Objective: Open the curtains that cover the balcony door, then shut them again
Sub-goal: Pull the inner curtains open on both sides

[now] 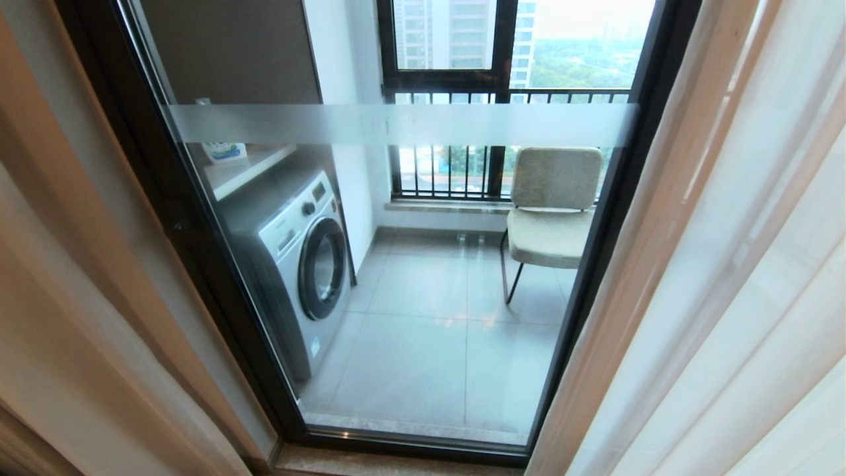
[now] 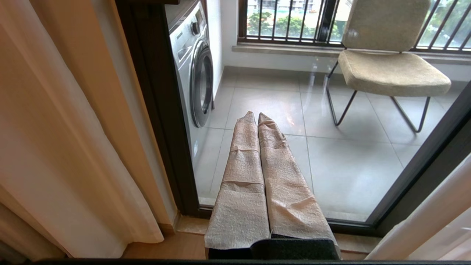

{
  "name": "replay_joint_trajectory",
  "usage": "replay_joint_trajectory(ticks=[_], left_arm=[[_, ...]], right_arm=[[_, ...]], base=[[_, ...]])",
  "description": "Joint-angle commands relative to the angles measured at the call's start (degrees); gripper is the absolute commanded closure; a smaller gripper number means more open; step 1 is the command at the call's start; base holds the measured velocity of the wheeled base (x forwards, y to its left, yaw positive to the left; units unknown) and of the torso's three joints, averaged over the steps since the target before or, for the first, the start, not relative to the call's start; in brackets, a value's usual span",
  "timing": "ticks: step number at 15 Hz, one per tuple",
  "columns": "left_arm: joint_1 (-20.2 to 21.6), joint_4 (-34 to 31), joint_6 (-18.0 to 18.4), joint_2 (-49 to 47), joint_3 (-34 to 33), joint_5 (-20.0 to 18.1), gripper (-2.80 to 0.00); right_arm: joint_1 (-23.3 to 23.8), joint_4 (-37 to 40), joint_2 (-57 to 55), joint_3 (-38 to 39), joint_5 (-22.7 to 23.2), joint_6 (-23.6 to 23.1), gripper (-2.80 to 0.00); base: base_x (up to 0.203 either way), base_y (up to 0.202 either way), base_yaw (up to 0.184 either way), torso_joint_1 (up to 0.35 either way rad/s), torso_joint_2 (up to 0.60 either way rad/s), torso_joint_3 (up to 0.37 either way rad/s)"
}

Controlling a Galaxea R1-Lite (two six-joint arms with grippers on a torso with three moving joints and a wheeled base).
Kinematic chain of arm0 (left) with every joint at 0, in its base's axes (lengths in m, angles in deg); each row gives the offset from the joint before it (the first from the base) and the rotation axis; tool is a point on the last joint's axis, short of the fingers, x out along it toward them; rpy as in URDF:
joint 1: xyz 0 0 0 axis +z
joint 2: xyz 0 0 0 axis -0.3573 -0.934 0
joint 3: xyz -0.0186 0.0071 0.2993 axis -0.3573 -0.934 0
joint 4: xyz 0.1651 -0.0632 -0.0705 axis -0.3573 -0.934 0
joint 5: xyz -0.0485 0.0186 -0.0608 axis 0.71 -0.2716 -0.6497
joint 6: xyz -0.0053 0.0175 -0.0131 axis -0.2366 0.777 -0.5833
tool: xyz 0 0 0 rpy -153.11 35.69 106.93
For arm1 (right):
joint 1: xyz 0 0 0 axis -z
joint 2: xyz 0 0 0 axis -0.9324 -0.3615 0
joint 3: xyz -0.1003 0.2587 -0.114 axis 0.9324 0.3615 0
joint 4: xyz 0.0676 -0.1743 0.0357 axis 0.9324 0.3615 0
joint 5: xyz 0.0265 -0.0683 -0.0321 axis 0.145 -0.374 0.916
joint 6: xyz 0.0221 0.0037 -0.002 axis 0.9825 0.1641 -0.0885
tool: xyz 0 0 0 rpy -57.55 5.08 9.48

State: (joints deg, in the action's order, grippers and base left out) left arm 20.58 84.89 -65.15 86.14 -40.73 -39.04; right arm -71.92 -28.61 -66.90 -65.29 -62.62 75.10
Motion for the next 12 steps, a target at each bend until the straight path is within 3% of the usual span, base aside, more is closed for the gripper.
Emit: replay_joint_trajectory(ticks=[1,4,7,10,12], left_arm=[[0.00,0.00,-0.03,0.05,0.00,0.04,0.00],[0.00,0.00,-0.03,0.05,0.00,0.04,0.00],[0.00,0.00,-0.03,0.05,0.00,0.04,0.00],[0.00,0.00,-0.03,0.05,0.00,0.04,0.00],[0.00,0.00,-0.03,0.05,0.00,0.04,0.00]], right_arm=[[0.09,-1.77,-9.51,-2.94,0.02,-0.95,-2.80],[0.15,-4.88,-17.87,-6.36,0.15,-5.00,-2.80],[0.20,-5.42,-23.93,-12.85,0.21,-5.58,-2.80],[0.21,-6.41,-28.34,-15.57,0.18,-4.82,-2.80],[0.02,-8.23,-31.00,-16.87,0.28,-1.27,-2.80]], base=[[0.000,0.000,0.000,0.000,0.00,0.000],[0.000,0.000,0.000,0.000,0.00,0.000],[0.000,0.000,0.000,0.000,0.00,0.000],[0.000,0.000,0.000,0.000,0.00,0.000],[0.000,0.000,0.000,0.000,0.00,0.000]])
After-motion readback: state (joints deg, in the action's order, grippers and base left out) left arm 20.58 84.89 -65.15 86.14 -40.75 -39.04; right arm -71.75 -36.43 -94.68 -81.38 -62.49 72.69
